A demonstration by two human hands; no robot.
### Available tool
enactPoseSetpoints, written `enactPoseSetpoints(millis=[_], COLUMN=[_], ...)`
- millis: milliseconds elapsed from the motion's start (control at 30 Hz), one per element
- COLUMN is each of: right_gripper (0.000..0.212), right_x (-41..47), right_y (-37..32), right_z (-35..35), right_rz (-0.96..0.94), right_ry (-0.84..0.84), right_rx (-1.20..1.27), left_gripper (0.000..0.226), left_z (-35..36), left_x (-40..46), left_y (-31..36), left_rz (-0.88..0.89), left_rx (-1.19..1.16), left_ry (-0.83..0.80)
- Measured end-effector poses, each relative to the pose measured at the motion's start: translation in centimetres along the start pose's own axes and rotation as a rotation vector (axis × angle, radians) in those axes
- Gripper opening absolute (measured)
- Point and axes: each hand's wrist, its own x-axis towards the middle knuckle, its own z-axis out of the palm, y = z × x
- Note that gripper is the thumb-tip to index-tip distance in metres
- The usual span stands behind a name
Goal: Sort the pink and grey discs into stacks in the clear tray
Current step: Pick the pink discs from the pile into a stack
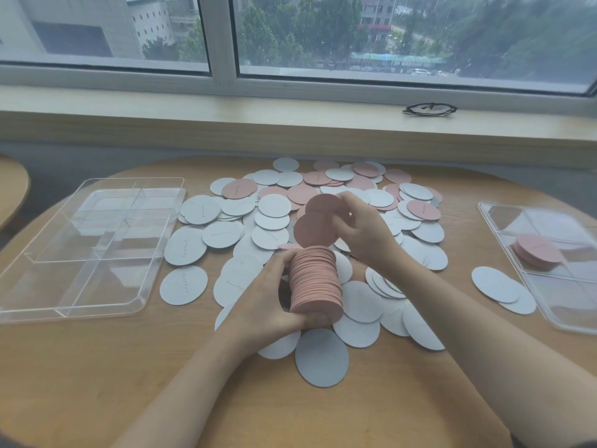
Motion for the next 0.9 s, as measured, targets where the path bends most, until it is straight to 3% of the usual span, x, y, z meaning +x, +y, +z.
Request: enactPoseSetpoints(millis=[133,267,400,533,600,700,800,900], right_gripper=[0.027,0.030,0.027,0.026,0.023,0.038,0.053,0.053], right_x=[-2.7,-4.3,-5.4,-5.6,-5.9,-6.6,-6.3,-5.2], right_y=[-0.8,-0.6,-0.8,-0.3,0.0,0.0,0.2,0.6], right_z=[-1.1,-1.2,-0.8,0.3,0.6,0.8,0.5,0.3], right_rz=[0.075,0.074,0.042,0.045,0.067,0.045,-0.048,-0.062], right_ry=[0.022,0.096,0.128,-0.025,-0.133,-0.236,-0.243,-0.173], right_rx=[0.376,0.458,0.435,0.386,0.287,0.154,0.053,0.107], left_gripper=[0.093,0.104,0.120,0.126,0.124,0.116,0.106,0.103], left_z=[0.1,0.1,0.1,0.1,0.0,0.1,0.1,0.1], left_x=[0.0,0.0,0.0,0.0,-0.1,-0.1,0.1,0.1], left_y=[-0.3,-0.5,-0.7,-1.0,-1.0,-0.7,-0.5,-0.5], left_rz=[-0.024,-0.038,-0.064,-0.074,-0.073,-0.046,0.013,0.011], left_rx=[0.019,0.014,0.008,0.001,0.003,0.030,0.054,0.048], left_ry=[0.013,0.010,-0.001,-0.014,-0.016,-0.013,-0.009,0.002])
